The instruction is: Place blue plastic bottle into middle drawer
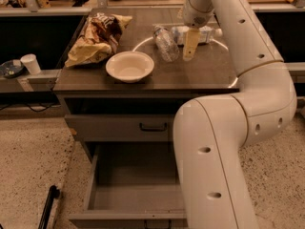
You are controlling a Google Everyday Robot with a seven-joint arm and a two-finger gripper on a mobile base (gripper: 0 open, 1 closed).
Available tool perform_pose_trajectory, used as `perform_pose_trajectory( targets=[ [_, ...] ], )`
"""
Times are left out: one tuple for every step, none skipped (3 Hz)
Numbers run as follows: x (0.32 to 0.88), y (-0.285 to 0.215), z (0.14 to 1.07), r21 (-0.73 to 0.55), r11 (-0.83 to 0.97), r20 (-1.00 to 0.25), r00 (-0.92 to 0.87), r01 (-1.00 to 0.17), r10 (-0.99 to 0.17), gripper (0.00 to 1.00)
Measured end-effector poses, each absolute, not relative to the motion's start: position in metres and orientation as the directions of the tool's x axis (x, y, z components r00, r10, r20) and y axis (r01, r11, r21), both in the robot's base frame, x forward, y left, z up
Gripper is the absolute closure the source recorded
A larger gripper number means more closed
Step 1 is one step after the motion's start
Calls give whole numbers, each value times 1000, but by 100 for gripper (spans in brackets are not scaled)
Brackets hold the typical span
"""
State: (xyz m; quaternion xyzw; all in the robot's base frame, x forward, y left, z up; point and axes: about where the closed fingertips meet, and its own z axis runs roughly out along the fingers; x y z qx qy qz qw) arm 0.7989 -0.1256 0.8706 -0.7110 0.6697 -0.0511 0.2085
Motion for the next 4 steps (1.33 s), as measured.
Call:
perform_pose_trajectory(
  targets=[
    [798, -128, 852, -323, 25, -231, 54, -946, -971, 0],
    [797, -131, 841, -291, 52, -222, 15, -955, -975, 0],
    [797, -137, 841, -287, 74, -207, -14, -955, -978, 0],
    [799, -142, 849, -310, 82, -195, -21, -947, -981, 0]
  ],
)
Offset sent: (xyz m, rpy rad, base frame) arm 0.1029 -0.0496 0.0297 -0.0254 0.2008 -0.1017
